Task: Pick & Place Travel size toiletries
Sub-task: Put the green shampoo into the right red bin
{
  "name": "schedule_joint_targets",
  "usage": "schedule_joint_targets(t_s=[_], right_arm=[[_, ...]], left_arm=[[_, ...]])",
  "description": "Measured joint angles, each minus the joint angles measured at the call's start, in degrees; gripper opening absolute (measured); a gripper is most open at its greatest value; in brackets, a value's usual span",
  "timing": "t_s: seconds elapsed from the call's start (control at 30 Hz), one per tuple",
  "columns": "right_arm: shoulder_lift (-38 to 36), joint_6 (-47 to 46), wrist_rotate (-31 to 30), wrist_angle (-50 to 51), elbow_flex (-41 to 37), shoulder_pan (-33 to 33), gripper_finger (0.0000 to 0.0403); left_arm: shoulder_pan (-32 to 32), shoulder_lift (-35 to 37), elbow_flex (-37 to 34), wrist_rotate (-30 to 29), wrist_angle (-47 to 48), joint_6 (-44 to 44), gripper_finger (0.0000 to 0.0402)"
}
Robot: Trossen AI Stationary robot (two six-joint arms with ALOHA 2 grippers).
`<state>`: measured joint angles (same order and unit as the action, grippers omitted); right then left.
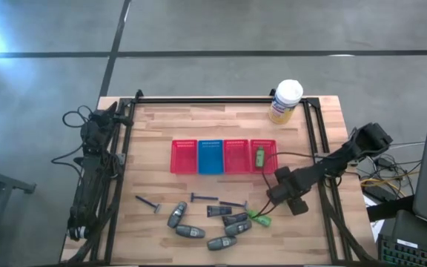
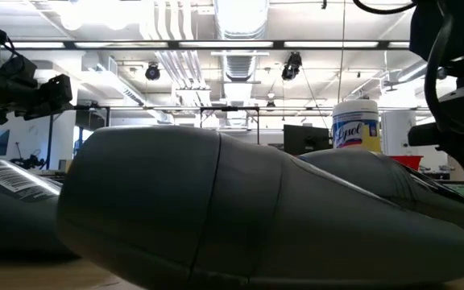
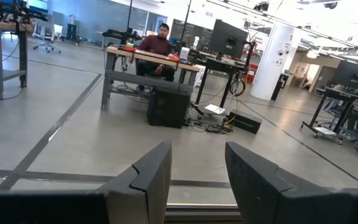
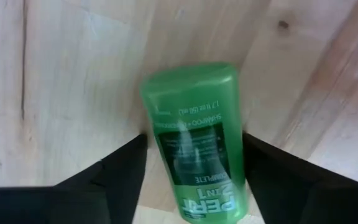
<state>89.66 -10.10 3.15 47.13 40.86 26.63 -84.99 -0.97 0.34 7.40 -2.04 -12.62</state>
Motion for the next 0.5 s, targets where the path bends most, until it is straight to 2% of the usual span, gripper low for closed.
schedule_joint_targets(t_s=[0.23,0.33,0.5], right_arm=[[-2.8,-4.6,-0.1,0.8,0.8,0.0,0.0157],[-6.1,-9.6,-0.1,5.4,2.3,0.0,0.0122],[-13.7,-23.4,1.2,10.1,6.4,-1.6,0.0109]], left_arm=[[0.0,0.0,0.0,0.0,0.0,0.0,0.0156],[0.0,0.0,0.0,0.0,0.0,0.0,0.0156],[0.0,0.0,0.0,0.0,0.0,0.0,0.0156]])
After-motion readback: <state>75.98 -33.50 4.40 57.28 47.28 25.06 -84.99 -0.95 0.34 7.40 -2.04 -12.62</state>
